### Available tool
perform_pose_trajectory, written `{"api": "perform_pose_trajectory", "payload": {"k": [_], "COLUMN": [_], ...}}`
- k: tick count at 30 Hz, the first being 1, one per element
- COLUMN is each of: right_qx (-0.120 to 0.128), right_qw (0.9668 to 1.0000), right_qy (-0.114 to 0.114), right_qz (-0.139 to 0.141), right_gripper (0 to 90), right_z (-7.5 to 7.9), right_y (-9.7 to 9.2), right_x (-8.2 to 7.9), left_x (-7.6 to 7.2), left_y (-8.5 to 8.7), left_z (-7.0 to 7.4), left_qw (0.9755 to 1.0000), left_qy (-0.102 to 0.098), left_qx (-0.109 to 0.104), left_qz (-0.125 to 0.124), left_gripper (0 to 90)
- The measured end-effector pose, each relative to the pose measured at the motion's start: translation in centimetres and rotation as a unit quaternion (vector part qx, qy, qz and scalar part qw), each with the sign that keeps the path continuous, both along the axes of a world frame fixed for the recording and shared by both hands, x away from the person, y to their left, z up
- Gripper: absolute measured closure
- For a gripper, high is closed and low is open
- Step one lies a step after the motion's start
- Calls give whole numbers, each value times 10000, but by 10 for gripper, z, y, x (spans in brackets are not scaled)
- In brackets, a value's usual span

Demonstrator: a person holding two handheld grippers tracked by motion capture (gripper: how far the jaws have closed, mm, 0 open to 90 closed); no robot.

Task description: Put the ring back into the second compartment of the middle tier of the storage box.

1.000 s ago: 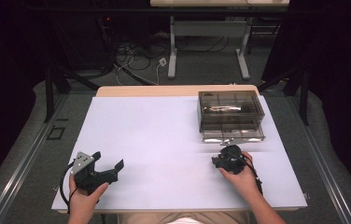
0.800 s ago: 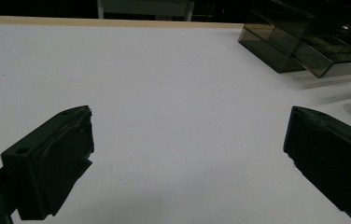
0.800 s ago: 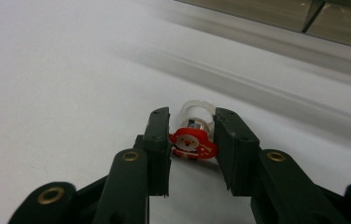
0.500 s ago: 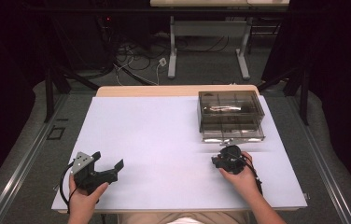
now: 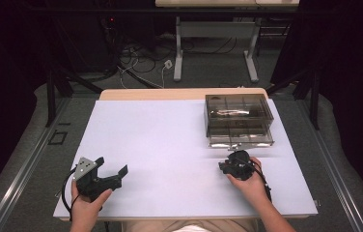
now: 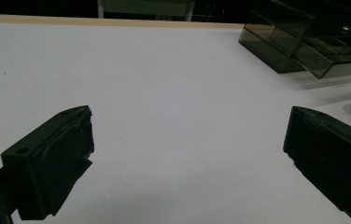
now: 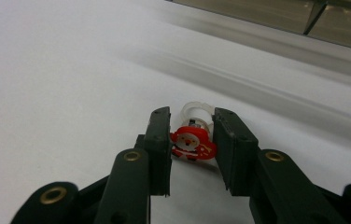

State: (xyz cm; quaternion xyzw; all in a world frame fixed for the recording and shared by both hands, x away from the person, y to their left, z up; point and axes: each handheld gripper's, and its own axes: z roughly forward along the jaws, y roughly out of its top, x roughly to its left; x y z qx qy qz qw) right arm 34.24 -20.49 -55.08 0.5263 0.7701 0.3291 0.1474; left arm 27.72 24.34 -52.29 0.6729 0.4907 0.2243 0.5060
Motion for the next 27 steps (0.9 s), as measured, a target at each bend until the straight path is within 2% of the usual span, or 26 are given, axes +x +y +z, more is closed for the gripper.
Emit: {"api": "perform_pose_trajectory", "payload": {"k": [10, 18, 27], "right_qx": [63, 102, 188], "right_qw": [10000, 9998, 9996], "right_qy": [-14, -169, -218], "right_qz": [-36, -18, -10], "right_gripper": [681, 682, 683], "right_z": [2, 5, 8], "right_y": [-2, -4, -4], "right_x": [-1, -2, -4], "left_x": [0, 0, 0], "left_y": [0, 2, 2], "left_z": [0, 0, 0], "left_qw": [10000, 10000, 10000], "left_qy": [0, -3, 5], "left_qx": [-5, 21, 6], "left_qz": [-1, -19, -17], "left_gripper": [17, 17, 17]}}
